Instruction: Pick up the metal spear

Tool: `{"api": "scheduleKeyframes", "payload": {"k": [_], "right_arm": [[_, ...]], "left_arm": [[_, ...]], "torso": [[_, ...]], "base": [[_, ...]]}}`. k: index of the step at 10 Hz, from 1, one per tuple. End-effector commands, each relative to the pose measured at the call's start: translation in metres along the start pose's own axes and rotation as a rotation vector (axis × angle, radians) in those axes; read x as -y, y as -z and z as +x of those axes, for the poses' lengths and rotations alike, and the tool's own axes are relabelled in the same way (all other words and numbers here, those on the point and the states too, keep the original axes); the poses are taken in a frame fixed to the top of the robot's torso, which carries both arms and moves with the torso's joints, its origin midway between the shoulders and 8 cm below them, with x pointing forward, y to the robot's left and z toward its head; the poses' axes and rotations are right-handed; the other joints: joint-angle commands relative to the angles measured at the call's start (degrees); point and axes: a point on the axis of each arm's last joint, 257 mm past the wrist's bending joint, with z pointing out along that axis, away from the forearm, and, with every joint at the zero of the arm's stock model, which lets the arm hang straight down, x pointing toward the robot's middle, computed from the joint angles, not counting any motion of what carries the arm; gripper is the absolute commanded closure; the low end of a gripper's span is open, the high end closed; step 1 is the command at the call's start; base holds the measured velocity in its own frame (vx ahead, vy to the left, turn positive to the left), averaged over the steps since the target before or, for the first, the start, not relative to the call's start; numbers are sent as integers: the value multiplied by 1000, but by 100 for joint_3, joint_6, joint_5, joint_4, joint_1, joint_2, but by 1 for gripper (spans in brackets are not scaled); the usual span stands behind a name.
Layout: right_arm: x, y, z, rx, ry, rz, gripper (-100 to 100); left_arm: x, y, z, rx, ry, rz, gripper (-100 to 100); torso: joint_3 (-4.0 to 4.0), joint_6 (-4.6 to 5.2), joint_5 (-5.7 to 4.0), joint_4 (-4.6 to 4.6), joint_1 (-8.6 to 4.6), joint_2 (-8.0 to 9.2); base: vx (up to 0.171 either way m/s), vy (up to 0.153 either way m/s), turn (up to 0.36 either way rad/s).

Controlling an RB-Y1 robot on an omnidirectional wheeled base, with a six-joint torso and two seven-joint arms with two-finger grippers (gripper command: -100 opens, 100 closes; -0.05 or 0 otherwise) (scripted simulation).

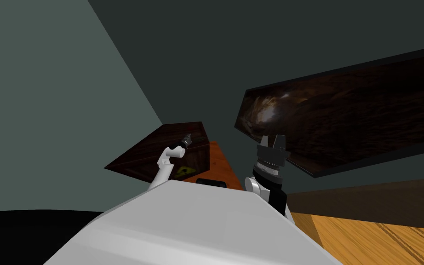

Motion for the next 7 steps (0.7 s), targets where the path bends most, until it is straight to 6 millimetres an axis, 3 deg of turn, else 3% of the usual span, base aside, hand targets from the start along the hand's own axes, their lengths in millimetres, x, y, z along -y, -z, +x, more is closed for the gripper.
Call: {"api": "scheduleKeyframes", "payload": {"k": [1,7], "right_arm": [[0,0,0,0,0,0,0],[0,0,0,0,0,0,0]], "left_arm": [[-9,-1,-1,3,2,-35,-100],[-23,-9,-13,23,26,-152,-100]], "torso": [[0,0,0,0,0,0],[-1,-1,1,-1,5,-2]], "base": [[10,-24,1],[12,-40,-6]]}}
